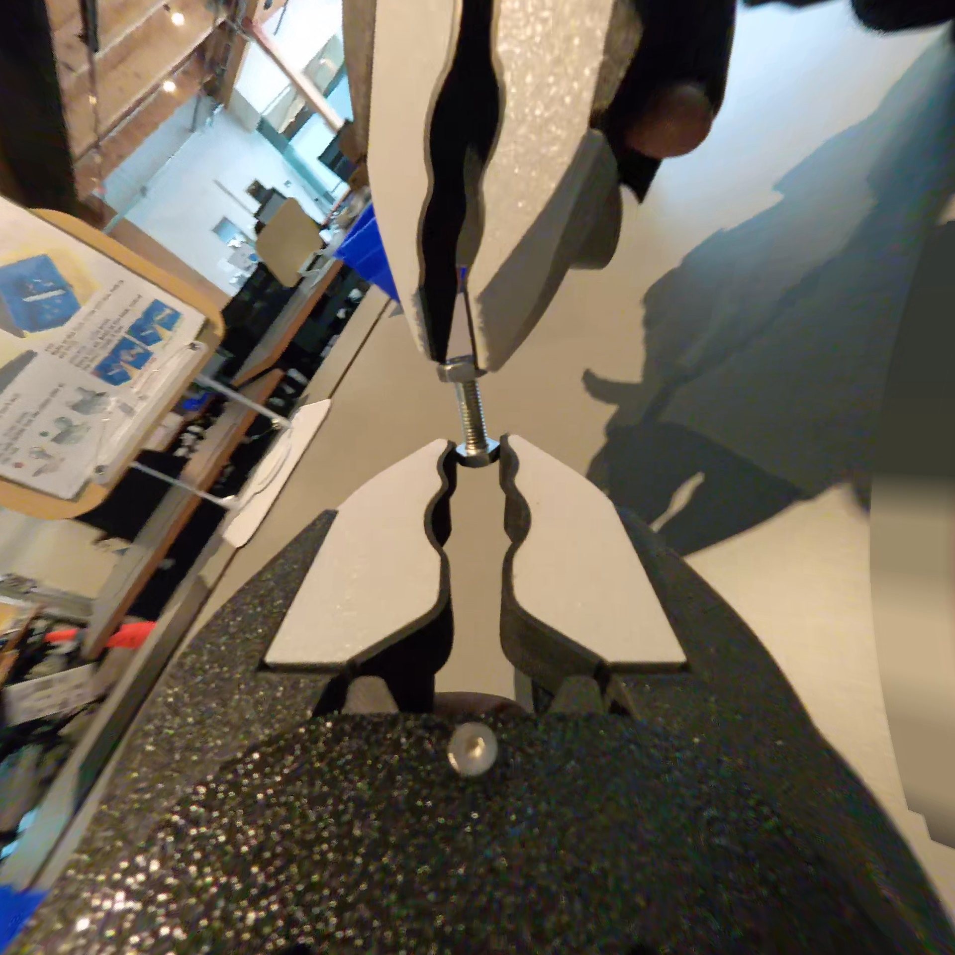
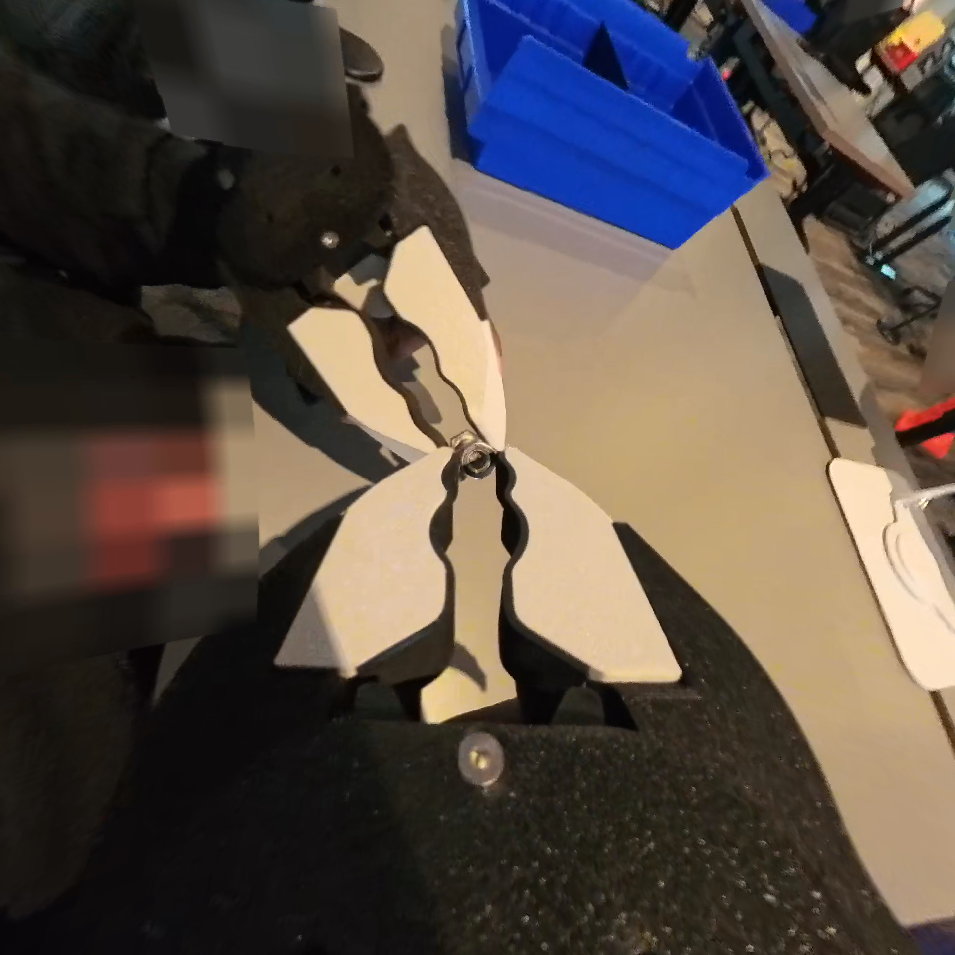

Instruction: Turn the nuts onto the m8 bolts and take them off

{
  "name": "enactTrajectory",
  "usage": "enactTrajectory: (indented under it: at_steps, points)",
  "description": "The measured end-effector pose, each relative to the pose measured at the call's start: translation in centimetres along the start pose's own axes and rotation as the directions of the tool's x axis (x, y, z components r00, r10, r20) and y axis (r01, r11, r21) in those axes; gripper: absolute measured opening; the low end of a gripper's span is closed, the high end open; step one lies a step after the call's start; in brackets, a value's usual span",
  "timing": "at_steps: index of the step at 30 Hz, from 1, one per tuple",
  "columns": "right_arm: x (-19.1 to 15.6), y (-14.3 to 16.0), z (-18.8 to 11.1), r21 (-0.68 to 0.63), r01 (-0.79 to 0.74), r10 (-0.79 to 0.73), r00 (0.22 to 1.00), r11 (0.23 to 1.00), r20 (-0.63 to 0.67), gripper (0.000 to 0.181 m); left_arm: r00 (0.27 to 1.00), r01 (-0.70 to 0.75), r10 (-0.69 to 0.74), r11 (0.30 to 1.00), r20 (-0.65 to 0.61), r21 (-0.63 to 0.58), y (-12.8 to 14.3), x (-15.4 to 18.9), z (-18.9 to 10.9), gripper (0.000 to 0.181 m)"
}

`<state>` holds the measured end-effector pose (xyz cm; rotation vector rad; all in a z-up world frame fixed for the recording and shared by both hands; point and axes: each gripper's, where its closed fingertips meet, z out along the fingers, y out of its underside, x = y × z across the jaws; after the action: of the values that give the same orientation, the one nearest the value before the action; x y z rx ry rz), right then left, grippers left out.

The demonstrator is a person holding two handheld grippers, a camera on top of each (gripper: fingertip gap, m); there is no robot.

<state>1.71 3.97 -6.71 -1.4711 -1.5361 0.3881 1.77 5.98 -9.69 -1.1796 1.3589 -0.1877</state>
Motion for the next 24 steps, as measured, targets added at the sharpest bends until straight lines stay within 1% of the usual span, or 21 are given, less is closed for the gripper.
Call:
enactTrajectory:
  at_steps: [2, 5, 7, 8, 11, 14, 16, 19, 22, 24]
  points:
    - [0.5, 0.1, 0.3, -0.024, -0.085, 0.084, 0.996, 0.996, -0.026, 0.013, 0.996, -0.047, 0.051, 0.998, 0.074, -0.045, 0.4, -0.7, 0.1, 0.015]
    - [1.4, 0.3, 0.9, -0.062, -0.234, 0.229, 0.97, 0.97, -0.085, 0.013, 0.976, -0.112, 0.135, 0.985, 0.172, -0.134, 1.2, -1.7, 0.3, 0.015]
    - [1.5, 0.6, 1.3, -0.083, -0.26, 0.251, 0.962, 0.962, -0.112, 0.014, 0.967, -0.131, 0.165, 0.976, 0.195, -0.174, 1.7, -2.0, 0.4, 0.016]
    - [1.5, 0.6, 1.4, -0.085, -0.249, 0.239, 0.964, 0.965, -0.114, 0.015, 0.966, -0.129, 0.165, 0.975, 0.199, -0.18, 1.9, -2.0, 0.5, 0.016]
    - [1.1, 0.2, 1.3, -0.063, -0.18, 0.174, 0.981, 0.982, -0.08, 0.029, 0.98, -0.079, 0.104, 0.985, 0.167, -0.154, 1.8, -1.5, 0.8, 0.015]
    - [1.4, 0.2, 0.6, -0.051, -0.041, 0.036, 0.994, 0.998, -0.099, 0.034, 0.993, -0.014, 0.026, 0.995, 0.116, -0.101, 1.4, -1.0, 0.7, 0.015]
    - [1.3, 0.3, 0.0, -0.051, 0.071, -0.076, 0.991, 0.996, -0.109, 0.035, 0.998, 0.049, -0.046, 0.997, 0.051, -0.059, 1.0, -0.6, 0.6, 0.015]
    - [0.4, 0.8, -0.6, -0.068, 0.195, -0.199, 0.977, 0.979, -0.072, 0.035, 0.989, 0.13, -0.13, 0.991, -0.064, -0.007, 0.5, 0.3, 0.2, 0.015]
    - [-0.4, 0.7, -0.7, -0.052, 0.22, -0.221, 0.975, 0.974, -0.033, 0.031, 0.981, 0.148, -0.146, 0.989, -0.13, 0.007, 0.3, 0.9, -0.2, 0.015]
    - [-0.8, 0.7, -0.6, -0.045, 0.233, -0.234, 0.972, 0.971, -0.015, 0.028, 0.98, 0.134, -0.132, 0.991, -0.15, 0.003, 0.3, 1.1, -0.3, 0.015]
